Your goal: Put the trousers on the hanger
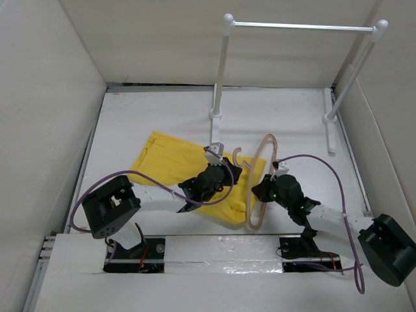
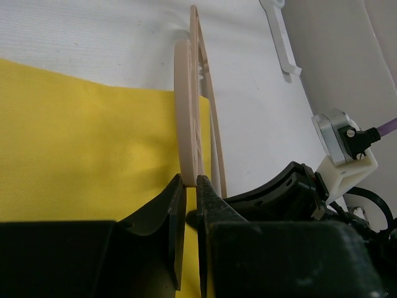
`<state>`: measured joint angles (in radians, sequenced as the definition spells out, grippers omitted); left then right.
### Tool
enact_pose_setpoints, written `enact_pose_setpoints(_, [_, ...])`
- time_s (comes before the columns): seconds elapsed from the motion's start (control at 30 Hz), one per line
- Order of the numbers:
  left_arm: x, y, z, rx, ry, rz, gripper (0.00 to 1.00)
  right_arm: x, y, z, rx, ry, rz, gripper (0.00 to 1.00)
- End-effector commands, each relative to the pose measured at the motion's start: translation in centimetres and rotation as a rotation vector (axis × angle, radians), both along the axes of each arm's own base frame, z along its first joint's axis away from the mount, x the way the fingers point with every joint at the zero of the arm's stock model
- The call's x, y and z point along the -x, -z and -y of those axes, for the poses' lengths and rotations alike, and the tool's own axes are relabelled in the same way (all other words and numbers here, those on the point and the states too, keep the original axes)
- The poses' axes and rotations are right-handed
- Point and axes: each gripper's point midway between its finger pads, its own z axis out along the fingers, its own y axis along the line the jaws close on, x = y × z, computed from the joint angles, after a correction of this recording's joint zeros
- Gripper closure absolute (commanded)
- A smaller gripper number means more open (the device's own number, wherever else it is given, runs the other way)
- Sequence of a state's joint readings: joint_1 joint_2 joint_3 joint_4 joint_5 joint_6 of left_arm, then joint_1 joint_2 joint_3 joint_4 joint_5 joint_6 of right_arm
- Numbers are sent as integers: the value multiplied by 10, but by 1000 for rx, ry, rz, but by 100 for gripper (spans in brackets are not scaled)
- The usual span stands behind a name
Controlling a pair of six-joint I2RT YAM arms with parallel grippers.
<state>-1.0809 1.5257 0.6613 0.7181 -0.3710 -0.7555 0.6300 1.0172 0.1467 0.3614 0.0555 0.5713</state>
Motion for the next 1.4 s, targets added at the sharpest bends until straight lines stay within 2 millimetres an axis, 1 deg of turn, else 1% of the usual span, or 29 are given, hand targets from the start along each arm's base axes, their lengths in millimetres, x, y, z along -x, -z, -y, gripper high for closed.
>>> enact_pose_setpoints(0.0, [0, -5, -10, -22, -18, 36, 100, -13, -21, -7, -30, 8, 76, 95])
enact_pose_setpoints(0.03, [1, -4, -11, -27, -17, 38, 100, -16, -30, -7, -28, 14, 95, 100])
enact_pose_setpoints(0.13, [2, 0, -15, -45, -19, 38, 100, -27, -49, 4, 15, 56, 152, 100])
enact_pose_setpoints(0.17, [2, 2, -17, -52, -20, 35, 100, -32, -60, 9, 25, 69, 195, 100])
enact_pose_setpoints(0.2, [2, 4, -20, -60, -27, 35, 100, -40, -66, 21, 38, 110, 211, 100])
enact_pose_setpoints(0.23, [3, 4, -22, -62, -31, 37, 100, -42, -66, 29, 58, 120, 206, 100])
enact_pose_setpoints(0.27, [2, 3, -25, -68, -35, 40, 100, -48, -77, 34, 68, 122, 236, 100])
enact_pose_setpoints(0.3, [3, 5, -28, -86, -39, 45, 100, -52, -78, 46, 85, 137, 232, 100])
enact_pose_setpoints(0.33, [2, 4, -29, -85, -45, 47, 100, -55, -83, 51, 76, 148, 238, 100])
enact_pose_setpoints(0.37, [-1, 6, -35, -106, -55, 46, 100, -58, -86, 56, 85, 151, 251, 100])
enact_pose_setpoints(0.4, [0, 9, -38, -119, -56, 43, 100, -59, -95, 59, 75, 145, 273, 100])
enact_pose_setpoints(0.43, [-3, 7, -43, -118, -69, 44, 100, -62, -96, 71, 87, 176, 271, 100])
enact_pose_setpoints(0.47, [-8, 8, -49, -118, -85, 43, 100, -64, -98, 76, 104, 177, 279, 100])
enact_pose_setpoints(0.5, [-5, 11, -51, -124, -74, 41, 100, -65, -104, 78, 102, 170, 291, 100])
enact_pose_setpoints(0.53, [-8, 8, -56, -120, -82, 46, 100, -65, -104, 83, 114, 174, 284, 100])
enact_pose_setpoints(0.57, [-7, 8, -57, -126, -78, 47, 100, -69, -105, 96, 127, 207, 285, 100])
enact_pose_setpoints(0.6, [-6, 9, -58, -132, -72, 49, 100, -71, -108, 101, 127, 218, 289, 100])
enact_pose_setpoints(0.67, [-8, 11, -62, -150, -80, 45, 100, -76, -116, 105, 108, 209, 311, 100])
enact_pose_setpoints(0.73, [-10, 9, -70, -161, -115, 49, 100, -81, -119, 113, 108, 219, 299, 100])
enact_pose_setpoints(0.8, [-12, 11, -85, -190, -165, 52, 100, -83, -120, 123, 126, 234, 289, 100])
enact_pose_setpoints(0.83, [-14, 3, -92, -181, -188, 66, 100, -81, -118, 127, 132, 244, 281, 100])
enact_pose_setpoints(0.9, [-17, 1, -105, -194, -216, 68, 100, -77, -121, 137, 130, 285, 299, 100])
enact_pose_setpoints(0.93, [-22, -8, -114, -176, -237, 76, 100, -77, -122, 147, 130, 322, 310, 100])
enact_pose_setpoints(1.0, [-22, -9, -119, -170, -222, 73, 100, -71, -128, 155, 118, 357, 339, 100])
enact_pose_setpoints(1.03, [-20, -16, -119, -149, -214, 83, 100, -70, -127, 162, 124, 382, 333, 100])
enact_pose_setpoints(1.07, [-22, -17, -122, -147, -223, 85, 100, -69, -128, 166, 131, 394, 337, 100])
enact_pose_setpoints(1.2, [-22, -17, -126, -164, -230, 86, 100, -69, -130, 170, 132, 393, 331, 100])
enact_pose_setpoints(1.27, [-22, -18, -124, -150, -226, 86, 100, -70, -128, 165, 118, 371, 332, 100])
enact_pose_setpoints(1.37, [-21, -21, -117, -127, -198, 90, 100, -72, -120, 156, 92, 324, 321, 100])
